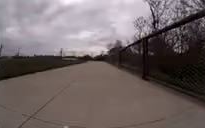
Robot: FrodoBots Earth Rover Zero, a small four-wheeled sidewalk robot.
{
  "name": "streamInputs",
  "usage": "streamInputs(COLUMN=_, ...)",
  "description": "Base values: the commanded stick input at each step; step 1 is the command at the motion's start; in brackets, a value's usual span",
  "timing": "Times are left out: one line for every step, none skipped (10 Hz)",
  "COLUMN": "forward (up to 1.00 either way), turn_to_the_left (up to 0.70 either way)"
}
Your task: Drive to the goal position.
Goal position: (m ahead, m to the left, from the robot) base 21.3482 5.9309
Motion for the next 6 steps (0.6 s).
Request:
streamInputs(forward=0.00, turn_to_the_left=0.00)
streamInputs(forward=0.00, turn_to_the_left=0.00)
streamInputs(forward=0.00, turn_to_the_left=0.00)
streamInputs(forward=0.00, turn_to_the_left=0.00)
streamInputs(forward=0.00, turn_to_the_left=0.00)
streamInputs(forward=0.00, turn_to_the_left=0.00)
